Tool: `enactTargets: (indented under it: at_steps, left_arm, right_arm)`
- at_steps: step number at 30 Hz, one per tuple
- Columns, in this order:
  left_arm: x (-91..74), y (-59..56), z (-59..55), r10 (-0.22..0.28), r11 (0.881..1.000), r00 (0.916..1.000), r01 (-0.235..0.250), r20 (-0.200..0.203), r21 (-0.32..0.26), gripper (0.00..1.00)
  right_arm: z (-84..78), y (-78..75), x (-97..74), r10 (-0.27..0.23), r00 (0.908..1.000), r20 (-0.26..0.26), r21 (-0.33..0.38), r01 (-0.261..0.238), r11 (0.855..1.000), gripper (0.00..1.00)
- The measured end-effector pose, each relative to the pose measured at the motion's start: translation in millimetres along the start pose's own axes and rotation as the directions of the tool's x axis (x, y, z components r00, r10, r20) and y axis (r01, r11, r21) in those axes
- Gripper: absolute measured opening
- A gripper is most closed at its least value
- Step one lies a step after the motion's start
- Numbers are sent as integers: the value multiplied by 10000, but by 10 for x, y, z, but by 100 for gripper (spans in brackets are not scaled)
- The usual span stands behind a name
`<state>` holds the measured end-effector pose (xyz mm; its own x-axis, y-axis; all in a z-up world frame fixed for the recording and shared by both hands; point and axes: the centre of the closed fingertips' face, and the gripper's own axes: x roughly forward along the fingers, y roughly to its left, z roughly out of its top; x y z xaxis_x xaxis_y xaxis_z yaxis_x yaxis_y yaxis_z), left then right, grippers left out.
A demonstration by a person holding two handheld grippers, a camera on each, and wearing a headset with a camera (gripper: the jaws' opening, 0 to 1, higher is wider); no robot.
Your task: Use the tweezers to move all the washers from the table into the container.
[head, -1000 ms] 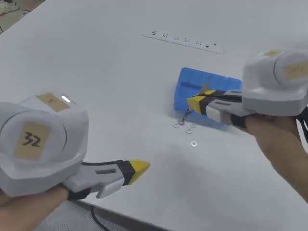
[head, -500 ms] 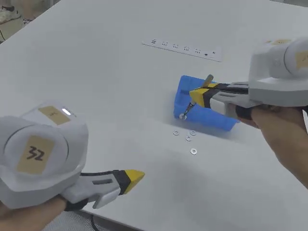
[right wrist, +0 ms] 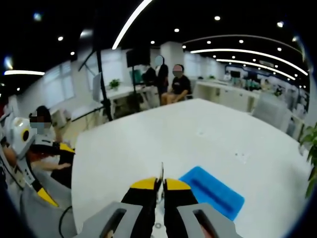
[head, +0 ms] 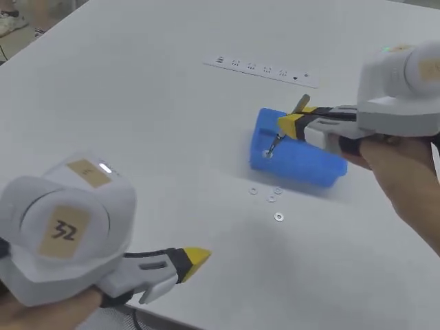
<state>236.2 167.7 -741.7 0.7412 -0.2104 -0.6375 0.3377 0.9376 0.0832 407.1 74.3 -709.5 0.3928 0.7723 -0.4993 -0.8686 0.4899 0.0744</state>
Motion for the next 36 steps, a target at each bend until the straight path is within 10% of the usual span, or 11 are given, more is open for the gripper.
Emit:
enactTargets:
  at_steps: [36]
  left_arm:
    - [52,83,-43,206,9995,9994,-199,-264,249,86]
  right_arm:
    - [-433,-477,758,-707,9935,-888,491,753,9960,1]
